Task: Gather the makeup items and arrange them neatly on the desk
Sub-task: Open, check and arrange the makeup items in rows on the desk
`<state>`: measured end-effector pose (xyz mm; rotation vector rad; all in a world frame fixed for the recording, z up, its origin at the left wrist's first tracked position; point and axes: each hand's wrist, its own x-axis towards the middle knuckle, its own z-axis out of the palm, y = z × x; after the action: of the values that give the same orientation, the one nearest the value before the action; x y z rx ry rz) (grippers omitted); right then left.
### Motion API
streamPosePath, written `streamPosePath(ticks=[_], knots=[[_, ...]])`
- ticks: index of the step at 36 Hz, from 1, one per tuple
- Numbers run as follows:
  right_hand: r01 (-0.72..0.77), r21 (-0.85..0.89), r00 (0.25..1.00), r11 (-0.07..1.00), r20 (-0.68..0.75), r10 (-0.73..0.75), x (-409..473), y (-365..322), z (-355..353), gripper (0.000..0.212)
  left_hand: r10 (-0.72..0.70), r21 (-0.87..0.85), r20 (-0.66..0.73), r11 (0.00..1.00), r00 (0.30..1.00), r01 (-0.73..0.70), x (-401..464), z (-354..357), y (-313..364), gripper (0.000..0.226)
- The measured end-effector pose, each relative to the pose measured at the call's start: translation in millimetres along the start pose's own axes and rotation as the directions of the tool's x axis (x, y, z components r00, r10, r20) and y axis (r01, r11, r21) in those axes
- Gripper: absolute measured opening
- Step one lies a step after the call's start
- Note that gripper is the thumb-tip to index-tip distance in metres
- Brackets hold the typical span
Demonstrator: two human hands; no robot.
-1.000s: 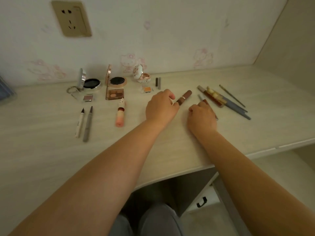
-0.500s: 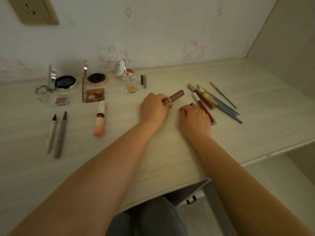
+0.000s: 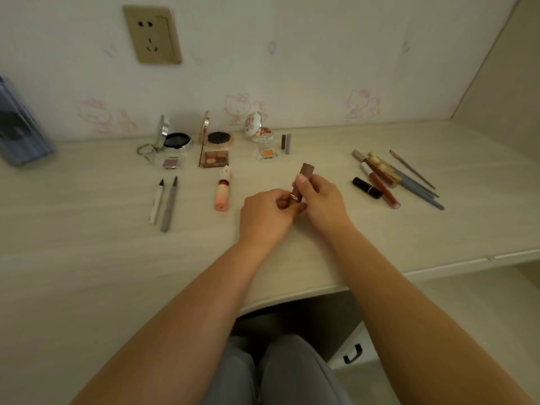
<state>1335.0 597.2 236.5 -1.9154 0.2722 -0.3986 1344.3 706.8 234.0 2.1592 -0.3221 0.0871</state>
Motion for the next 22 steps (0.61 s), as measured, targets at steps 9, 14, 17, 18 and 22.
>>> streamPosePath(ticks=[9, 14, 17, 18, 22], knots=[[-0.079, 0.215, 0.985, 0.973, -0.132, 0.109, 8, 8, -9, 0.03, -0.024, 0.008, 0.064, 1.0, 0.998, 0.024, 2, 1, 0, 0.024], [-0.102, 0.358, 0.978, 0.928, -0.135, 0.16, 12, 14, -14, 0.035, -0.037, -0.052, 0.047, 0.998, 0.998, 0.039, 1, -3, -3, 0.023], [-0.082, 0.346, 0.978, 0.935, -0.152, 0.142, 12, 14, -11, 0.031, -0.033, -0.114, -0.004, 0.993, 0.999, 0.032, 1, -3, -3, 0.021], [-0.087, 0.351, 0.975, 0.932, -0.163, 0.152, 13, 16, -12, 0.03, -0.037, -0.134, -0.021, 0.99, 0.999, 0.034, 1, -2, -4, 0.019], [-0.098, 0.298, 0.978, 0.95, -0.149, 0.148, 21, 22, -10, 0.026, -0.058, -0.163, -0.088, 0.986, 0.994, 0.043, 3, -2, -8, 0.015]])
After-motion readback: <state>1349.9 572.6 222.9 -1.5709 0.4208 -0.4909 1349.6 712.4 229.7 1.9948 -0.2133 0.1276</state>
